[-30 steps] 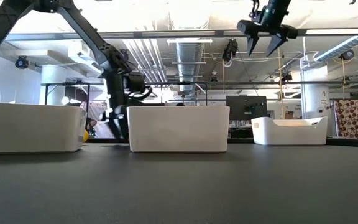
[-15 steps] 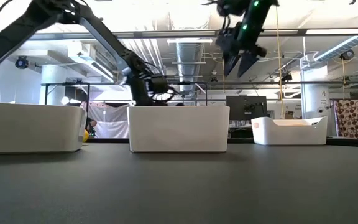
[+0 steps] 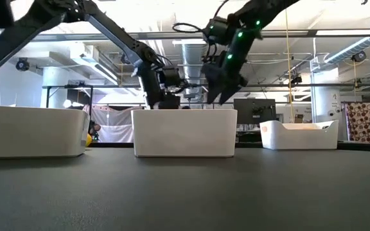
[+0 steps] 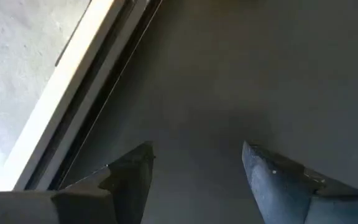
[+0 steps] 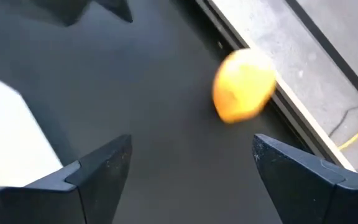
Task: Sort produce into baskets
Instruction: Put the yellow lemon into the top white bin
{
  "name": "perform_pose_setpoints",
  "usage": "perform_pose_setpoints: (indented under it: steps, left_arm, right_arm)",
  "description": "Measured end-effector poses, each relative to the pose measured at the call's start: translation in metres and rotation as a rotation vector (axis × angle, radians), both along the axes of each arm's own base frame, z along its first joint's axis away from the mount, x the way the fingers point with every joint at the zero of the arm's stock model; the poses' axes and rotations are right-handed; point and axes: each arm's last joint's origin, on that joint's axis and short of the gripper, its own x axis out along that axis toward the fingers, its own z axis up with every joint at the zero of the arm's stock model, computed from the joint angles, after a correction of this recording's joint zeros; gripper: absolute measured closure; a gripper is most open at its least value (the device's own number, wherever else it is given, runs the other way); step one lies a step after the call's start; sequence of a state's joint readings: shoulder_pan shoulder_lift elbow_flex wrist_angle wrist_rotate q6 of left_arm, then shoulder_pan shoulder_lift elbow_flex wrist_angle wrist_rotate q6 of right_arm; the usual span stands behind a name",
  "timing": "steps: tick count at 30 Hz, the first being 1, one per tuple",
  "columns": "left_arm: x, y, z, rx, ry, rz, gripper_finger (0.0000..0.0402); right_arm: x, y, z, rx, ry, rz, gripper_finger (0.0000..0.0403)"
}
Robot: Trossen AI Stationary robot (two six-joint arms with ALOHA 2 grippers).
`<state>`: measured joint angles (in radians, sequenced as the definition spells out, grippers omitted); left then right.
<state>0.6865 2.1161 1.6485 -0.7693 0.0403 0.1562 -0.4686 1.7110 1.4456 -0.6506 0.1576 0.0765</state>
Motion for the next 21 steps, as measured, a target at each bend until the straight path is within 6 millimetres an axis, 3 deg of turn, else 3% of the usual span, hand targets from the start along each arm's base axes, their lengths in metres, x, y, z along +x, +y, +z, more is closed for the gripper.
perform_pose_setpoints:
  steps: [5, 12, 21]
  left_arm:
    - [-0.014, -0.007, 0.017, 0.001, -0.005, 0.021, 0.0171]
    - [-0.037, -0.021, 0.057, 0.037, -0.029, 0.064, 0.0171]
    - [-0.088, -0.039, 0.1, 0.11, 0.013, 0.136, 0.0171]
  right_arm:
    - [0.013, -0.026, -0.026, 0.007, -0.078, -0.104, 0.0076]
    - [0.014, -0.061, -0.061, 0.051, -0.113, -0.373, 0.0066]
    - [0.033, -0.088, -0.096, 0.036, -0.089, -0.408, 0.0054]
